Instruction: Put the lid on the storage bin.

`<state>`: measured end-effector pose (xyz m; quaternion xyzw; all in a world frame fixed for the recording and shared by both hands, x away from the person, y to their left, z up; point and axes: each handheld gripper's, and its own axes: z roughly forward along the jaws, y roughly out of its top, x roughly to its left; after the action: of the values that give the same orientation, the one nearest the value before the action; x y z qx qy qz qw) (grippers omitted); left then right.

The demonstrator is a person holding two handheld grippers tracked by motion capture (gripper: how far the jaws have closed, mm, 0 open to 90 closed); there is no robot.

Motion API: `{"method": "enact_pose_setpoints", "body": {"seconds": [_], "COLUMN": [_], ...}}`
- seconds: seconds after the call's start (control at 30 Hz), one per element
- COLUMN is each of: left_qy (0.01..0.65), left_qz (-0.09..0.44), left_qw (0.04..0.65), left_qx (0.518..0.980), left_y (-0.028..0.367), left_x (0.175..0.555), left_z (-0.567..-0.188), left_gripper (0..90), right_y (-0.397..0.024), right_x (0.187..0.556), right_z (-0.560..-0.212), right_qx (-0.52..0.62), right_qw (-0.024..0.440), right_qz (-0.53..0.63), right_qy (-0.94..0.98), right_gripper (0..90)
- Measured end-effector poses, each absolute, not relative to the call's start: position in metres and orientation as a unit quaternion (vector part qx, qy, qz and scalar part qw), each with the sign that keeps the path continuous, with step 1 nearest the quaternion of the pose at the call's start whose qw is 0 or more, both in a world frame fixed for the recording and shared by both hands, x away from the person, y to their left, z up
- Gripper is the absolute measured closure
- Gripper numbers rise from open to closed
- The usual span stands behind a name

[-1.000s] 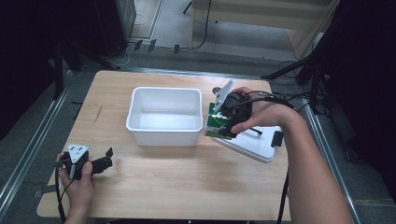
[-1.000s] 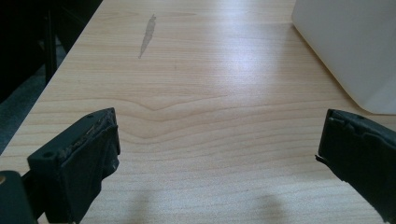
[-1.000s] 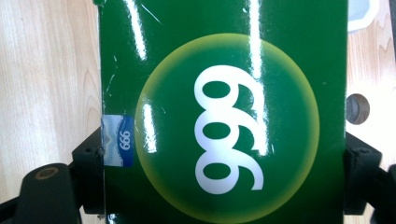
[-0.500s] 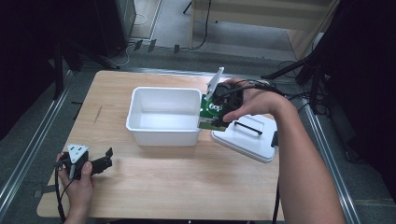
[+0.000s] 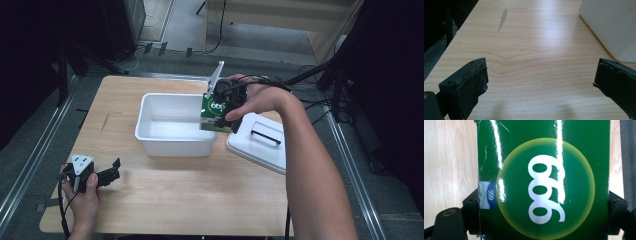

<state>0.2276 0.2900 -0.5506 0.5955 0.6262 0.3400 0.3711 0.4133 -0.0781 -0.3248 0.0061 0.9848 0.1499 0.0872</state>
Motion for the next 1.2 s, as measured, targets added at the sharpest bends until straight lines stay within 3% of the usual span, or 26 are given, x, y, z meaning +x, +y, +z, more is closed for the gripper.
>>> {"method": "enact_pose_setpoints", "body": {"seconds": [0.73, 1.2], "left_qy": [0.626, 0.626], "left_qz": [0.339, 0.336], "left_qw": [0.373, 0.371], "left_qx": [0.595, 0.597], "left_y": [0.29, 0.29], "left_x": [0.228, 0.228], "left_z": [-0.551, -0.551], "left_gripper": [0.0, 0.0], "right_y": [-0.035, -0.026], "right_x": [0.426, 0.437], "right_z": [-0.341, -0.373], "right_qx": [-0.014, -0.021], "right_qw": [0.1, 0.094], "right_qz": [0.143, 0.128], "right_qy": [0.984, 0.987], "right_gripper": [15.8, 15.7]}}
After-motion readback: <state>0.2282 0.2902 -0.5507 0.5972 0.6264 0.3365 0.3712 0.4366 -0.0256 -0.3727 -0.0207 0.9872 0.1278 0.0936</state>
